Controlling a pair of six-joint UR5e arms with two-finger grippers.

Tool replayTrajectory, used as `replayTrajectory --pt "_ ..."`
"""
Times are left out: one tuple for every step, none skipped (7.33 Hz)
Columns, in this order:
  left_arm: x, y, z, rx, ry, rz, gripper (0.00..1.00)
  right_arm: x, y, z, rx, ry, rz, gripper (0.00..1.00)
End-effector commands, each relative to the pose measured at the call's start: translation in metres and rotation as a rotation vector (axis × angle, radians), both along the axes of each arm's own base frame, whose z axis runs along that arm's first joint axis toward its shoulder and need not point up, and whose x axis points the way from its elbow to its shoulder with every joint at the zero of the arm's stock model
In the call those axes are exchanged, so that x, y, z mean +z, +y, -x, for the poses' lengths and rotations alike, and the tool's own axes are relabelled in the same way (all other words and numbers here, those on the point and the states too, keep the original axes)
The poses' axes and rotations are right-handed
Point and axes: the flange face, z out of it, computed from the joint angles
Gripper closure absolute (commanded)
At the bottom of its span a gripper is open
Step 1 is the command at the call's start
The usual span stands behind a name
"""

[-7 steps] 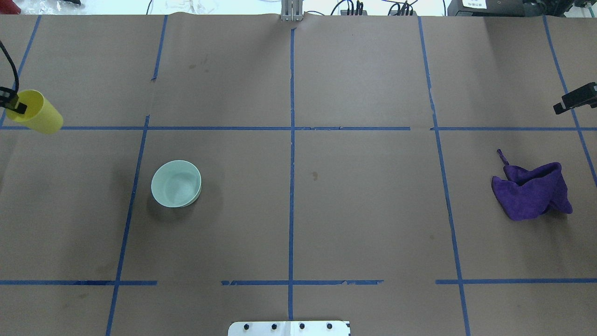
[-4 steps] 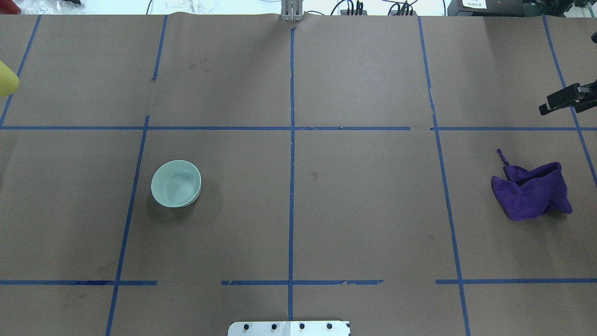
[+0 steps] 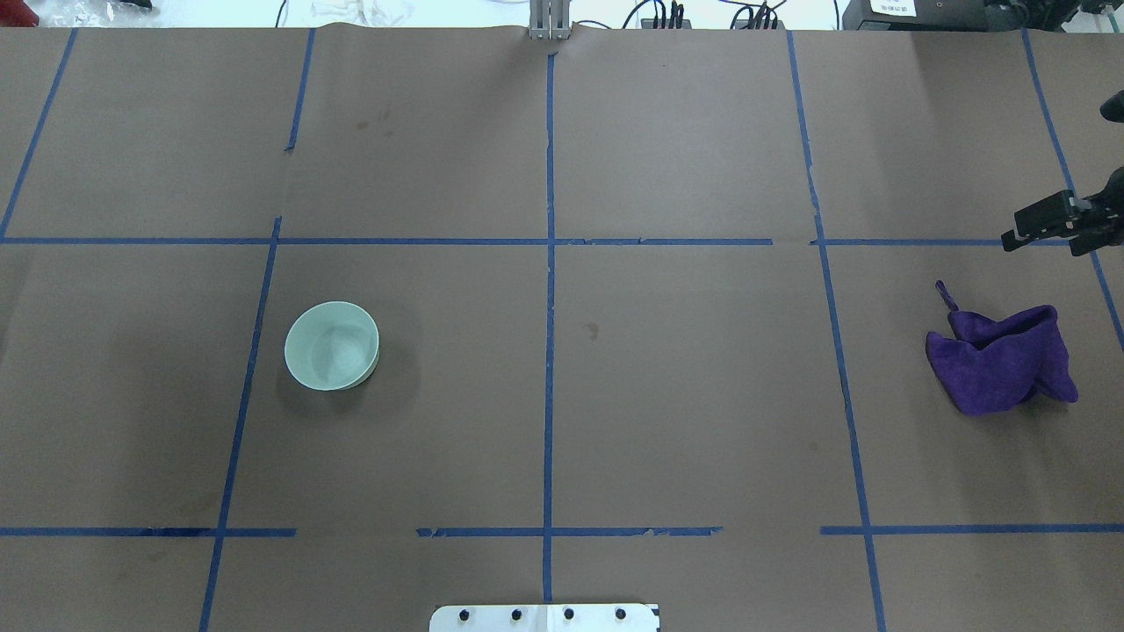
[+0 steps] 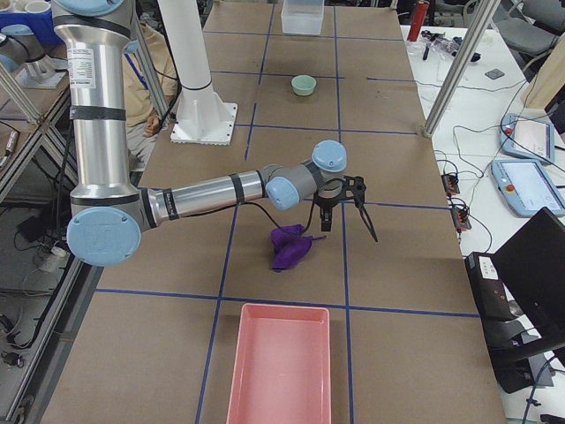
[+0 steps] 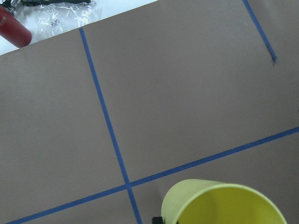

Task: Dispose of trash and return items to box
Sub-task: 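Lower right gripper onto purple cloth while left gripper drops cup in white bin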

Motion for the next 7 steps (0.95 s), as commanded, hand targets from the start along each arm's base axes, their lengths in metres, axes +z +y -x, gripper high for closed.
replayTrajectory --pt "0.100 0.041 0.042 0.068 -0.011 0.042 1.00 0.035 0.036 0.010 0.006 0.036 0.119 0.00" --pt "0.135 0.078 0.036 0.068 -0.009 0.054 1.00 0.043 0.041 0.009 0.002 0.044 0.136 0.00" --pt "0.168 0.113 0.030 0.063 -0.002 0.082 1.00 0.044 0.042 0.011 -0.001 0.047 0.136 0.00" --pt "0.189 0.124 0.028 0.059 0.002 0.102 1.00 0.044 0.042 0.016 -0.007 0.056 0.130 0.00" --pt "0.202 0.126 0.027 0.032 0.014 0.137 1.00 0.045 0.042 0.018 -0.005 0.069 0.124 0.00" --pt "0.211 0.126 0.019 -0.001 0.025 0.159 1.00 0.046 0.043 0.019 -0.008 0.074 0.125 0.00" --pt "0.224 0.129 0.002 0.030 0.076 0.162 1.00 0.046 0.044 0.023 -0.016 0.074 0.126 0.00"
